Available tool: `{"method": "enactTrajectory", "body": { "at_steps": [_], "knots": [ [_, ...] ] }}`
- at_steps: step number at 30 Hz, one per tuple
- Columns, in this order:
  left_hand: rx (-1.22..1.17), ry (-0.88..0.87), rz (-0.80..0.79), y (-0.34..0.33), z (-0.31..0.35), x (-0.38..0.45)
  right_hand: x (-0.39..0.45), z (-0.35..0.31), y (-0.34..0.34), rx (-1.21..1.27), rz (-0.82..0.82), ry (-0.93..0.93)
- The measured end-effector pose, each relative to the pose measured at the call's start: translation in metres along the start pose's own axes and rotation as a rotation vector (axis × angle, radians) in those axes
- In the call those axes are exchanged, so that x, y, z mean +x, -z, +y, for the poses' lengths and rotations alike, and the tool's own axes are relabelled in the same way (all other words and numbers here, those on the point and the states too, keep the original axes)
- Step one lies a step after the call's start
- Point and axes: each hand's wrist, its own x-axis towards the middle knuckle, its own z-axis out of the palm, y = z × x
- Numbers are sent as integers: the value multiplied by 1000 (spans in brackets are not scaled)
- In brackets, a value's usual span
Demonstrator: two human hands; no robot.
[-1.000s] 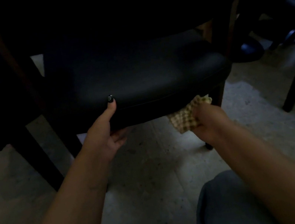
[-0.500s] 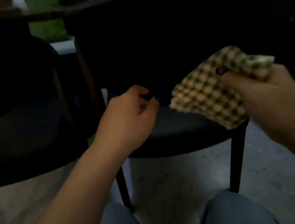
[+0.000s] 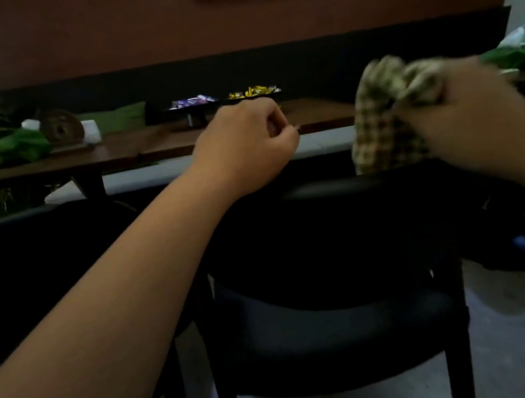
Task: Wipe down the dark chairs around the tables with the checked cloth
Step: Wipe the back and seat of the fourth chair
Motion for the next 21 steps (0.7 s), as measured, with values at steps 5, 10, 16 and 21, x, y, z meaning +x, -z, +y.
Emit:
{"method": "enactTrajectory", "body": {
  "at_steps": [5,10,16,21],
  "knots": [
    [60,185,-718,-34,-23,48,30,-12,-22,-129,-467,-238],
    [18,201,-773,-41,-30,47,39,4,-30,-109,-656,-292],
    [-31,324,-845,-43,-21,30,29,-3,-22,-204,-633,-367],
    [-36,410,-864,-42,-22,29,38,-17,-14,-241,-668,-462]
  ]
}}
